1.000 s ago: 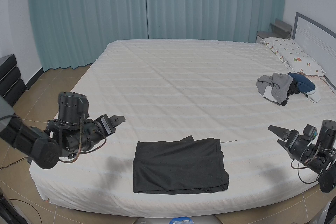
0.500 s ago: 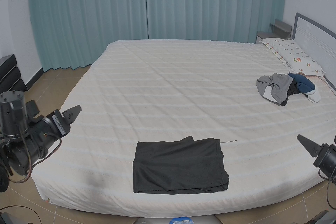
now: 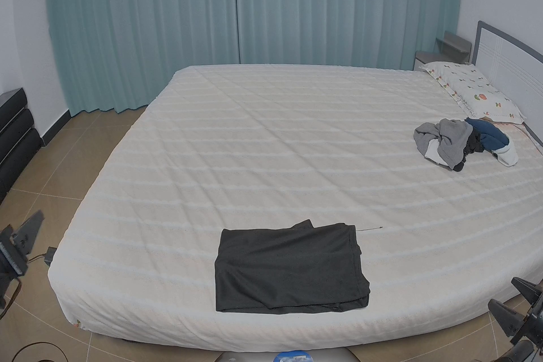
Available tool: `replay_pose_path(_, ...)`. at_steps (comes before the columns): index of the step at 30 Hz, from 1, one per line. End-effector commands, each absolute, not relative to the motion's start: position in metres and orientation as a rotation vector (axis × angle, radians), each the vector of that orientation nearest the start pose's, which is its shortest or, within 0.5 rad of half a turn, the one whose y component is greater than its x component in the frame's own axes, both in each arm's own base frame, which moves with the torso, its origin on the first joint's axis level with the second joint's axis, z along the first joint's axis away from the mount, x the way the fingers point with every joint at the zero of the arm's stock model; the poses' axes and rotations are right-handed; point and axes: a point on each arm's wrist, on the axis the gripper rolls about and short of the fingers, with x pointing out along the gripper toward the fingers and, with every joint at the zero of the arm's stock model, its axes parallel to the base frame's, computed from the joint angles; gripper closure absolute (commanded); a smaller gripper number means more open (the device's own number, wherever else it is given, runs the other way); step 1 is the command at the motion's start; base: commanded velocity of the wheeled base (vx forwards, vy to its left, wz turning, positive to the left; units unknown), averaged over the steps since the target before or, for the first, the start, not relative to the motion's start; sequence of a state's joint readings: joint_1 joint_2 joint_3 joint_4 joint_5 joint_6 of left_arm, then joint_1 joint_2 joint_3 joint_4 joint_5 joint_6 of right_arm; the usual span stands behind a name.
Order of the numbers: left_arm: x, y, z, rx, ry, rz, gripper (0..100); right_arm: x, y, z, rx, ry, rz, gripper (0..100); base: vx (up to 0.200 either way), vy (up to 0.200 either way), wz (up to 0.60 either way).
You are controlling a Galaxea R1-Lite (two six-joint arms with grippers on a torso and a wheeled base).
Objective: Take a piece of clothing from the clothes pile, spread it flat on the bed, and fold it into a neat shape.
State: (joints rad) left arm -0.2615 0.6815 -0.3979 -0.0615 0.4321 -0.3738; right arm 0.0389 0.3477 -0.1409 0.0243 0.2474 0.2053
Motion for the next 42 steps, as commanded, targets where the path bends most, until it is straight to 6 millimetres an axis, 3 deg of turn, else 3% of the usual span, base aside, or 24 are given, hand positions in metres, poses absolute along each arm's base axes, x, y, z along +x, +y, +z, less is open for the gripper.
replay_pose_path(1,-0.021,0.011,0.166,-0.171,-0.025,0.399,0,-0.038,0.005,0.117,0.115,0.055,0.249,0,0.0,0.0,0.0)
replay_pose_path(11,-0.042,0.01,0.122,-0.061,-0.096,0.434,0,-0.036,0.003,0.096,0.047,0.038,0.122,0,0.0,0.0,0.0)
replay_pose_path(15,-0.037,0.01,0.106,-0.025,-0.083,0.444,0,-0.027,0.001,0.083,-0.023,0.02,0.034,0,0.0,0.0,0.0)
replay_pose_path(20,-0.026,0.009,0.09,-0.01,-0.124,0.389,0,-0.023,0.001,0.084,-0.032,-0.077,0.014,0,0.0,0.0,0.0)
replay_pose_path(42,-0.023,0.001,0.082,-0.001,-0.063,0.032,0,-0.023,-0.002,0.083,-0.03,-0.066,-0.088,0,0.0,0.0,0.0)
